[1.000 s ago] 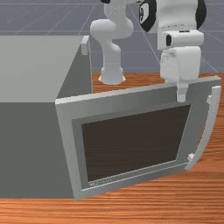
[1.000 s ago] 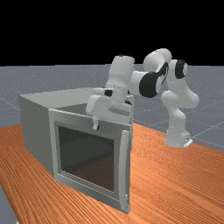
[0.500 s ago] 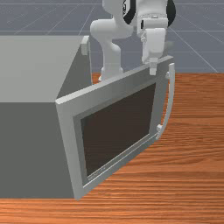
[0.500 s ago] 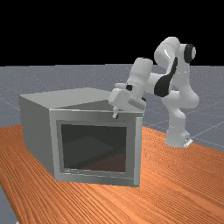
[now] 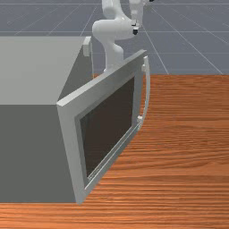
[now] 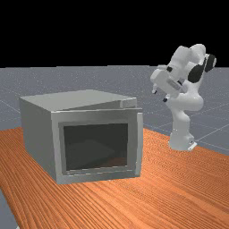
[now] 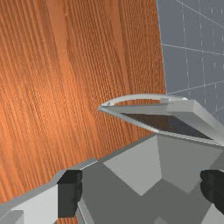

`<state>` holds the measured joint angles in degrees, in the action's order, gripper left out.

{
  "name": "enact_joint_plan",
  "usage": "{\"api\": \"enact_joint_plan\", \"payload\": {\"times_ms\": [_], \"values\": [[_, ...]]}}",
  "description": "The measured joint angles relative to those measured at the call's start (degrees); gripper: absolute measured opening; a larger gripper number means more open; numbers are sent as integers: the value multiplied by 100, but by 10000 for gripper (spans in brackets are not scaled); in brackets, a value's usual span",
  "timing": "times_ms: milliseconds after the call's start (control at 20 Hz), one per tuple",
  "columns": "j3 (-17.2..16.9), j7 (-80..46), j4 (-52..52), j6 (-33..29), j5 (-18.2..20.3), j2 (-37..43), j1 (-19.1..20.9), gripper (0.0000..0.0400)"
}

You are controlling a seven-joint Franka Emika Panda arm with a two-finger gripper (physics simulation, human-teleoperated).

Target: Close the microwave

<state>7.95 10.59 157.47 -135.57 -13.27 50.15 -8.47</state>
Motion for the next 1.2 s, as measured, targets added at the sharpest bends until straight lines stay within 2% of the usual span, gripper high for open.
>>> {"api": "enact_joint_plan", "payload": {"times_ms": [50,200,300,350,450,550,600,650,700,750,800,900,1150,1200], "values": [[421,-517,-236,160,65,-217,50,400],[2094,-2307,-1608,764,-7,-1455,299,400],[2616,-2608,-2140,750,-177,-2015,266,400],[2625,-2477,-2302,565,-325,-2258,301,400],[2821,-2392,-3324,666,-1286,-3457,751,400],[2808,-2434,-4660,1088,-2256,-4848,817,400],[2715,-2376,-5327,1252,-2577,-5468,747,400],[2650,-2358,-5646,1181,-2603,-5793,783,400],[2631,-2048,-6356,1460,-2376,-6318,728,400],[2584,-1854,-7065,1832,-2442,-6823,596,400],[2582,-1872,-6939,1740,-2387,-6909,683,400],[2506,-2082,-6702,1479,-2537,-7259,661,400],[2005,-3316,-5938,151,-3743,-8162,464,400],[1703,-3745,-5629,78,-4417,-8015,295,400]]}}
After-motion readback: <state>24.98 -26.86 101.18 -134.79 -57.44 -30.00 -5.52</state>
